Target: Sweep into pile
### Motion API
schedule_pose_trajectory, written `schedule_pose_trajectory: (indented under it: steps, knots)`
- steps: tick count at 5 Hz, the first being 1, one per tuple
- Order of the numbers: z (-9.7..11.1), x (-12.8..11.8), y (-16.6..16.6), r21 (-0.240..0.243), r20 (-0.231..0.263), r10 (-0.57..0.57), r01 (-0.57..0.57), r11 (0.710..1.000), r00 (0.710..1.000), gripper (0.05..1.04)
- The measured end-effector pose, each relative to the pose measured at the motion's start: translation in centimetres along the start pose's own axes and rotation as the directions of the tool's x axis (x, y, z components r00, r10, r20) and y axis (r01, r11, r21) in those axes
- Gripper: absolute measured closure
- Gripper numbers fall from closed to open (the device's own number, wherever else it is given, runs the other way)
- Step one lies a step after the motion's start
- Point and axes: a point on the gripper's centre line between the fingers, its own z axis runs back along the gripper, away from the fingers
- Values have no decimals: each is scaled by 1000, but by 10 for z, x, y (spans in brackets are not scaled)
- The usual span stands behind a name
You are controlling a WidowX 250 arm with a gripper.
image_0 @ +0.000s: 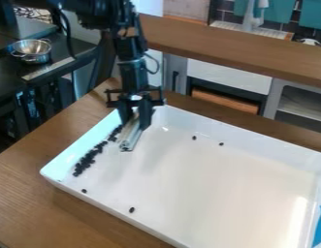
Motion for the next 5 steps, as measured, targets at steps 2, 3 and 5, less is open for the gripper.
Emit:
schedule_pose_trajectory:
  steps: [2, 3, 5]
  knots:
    - [-46, -39, -93, 127, -29, -114, 117, 985, 993, 678]
    - [-67, -61, -88, 193, -31, -175, 178, 965, 984, 678]
    - [-84, -66, -59, 266, -17, -230, 226, 937, 973, 678]
